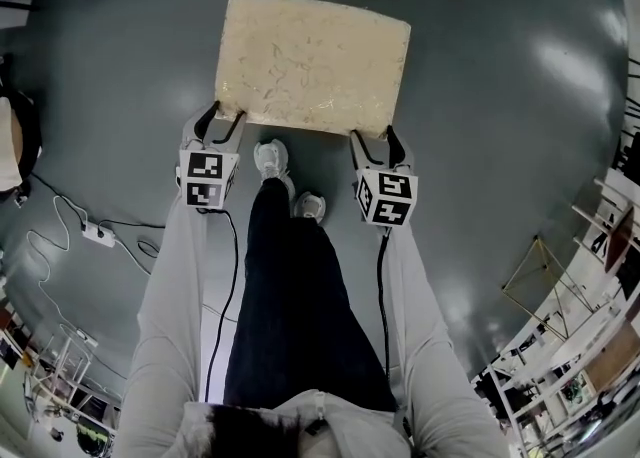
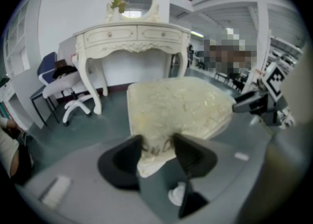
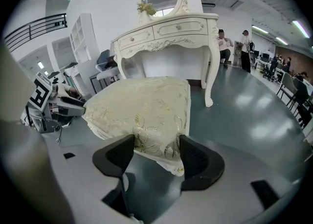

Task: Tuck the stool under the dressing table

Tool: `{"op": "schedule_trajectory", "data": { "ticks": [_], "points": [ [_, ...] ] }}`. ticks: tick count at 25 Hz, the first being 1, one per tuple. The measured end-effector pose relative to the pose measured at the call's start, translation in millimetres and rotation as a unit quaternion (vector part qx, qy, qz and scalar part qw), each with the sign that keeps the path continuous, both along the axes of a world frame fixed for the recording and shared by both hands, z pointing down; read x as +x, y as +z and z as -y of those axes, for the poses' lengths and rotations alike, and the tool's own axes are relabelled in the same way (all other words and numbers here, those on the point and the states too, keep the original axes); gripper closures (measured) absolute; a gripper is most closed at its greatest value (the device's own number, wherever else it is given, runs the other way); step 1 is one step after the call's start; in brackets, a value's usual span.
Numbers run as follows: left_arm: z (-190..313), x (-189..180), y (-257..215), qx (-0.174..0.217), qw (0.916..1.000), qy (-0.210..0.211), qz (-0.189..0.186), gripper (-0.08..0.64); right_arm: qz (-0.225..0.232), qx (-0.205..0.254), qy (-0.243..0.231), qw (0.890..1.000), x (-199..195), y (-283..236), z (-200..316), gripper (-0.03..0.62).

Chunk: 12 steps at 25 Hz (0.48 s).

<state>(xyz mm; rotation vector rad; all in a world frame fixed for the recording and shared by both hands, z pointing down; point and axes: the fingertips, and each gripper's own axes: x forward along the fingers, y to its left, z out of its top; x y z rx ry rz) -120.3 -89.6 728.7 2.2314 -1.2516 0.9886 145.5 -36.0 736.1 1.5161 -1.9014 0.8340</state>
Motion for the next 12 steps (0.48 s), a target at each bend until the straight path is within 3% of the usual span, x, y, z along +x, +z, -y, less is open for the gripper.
{"op": "schedule_trajectory", "data": {
  "ticks": [12],
  "points": [
    [14,1,-4,0.001,0.9998,0.013,-0.012,0.337,-0.012,0.005,0.01,1.0,2,-1,16,0.296]
  ]
}}
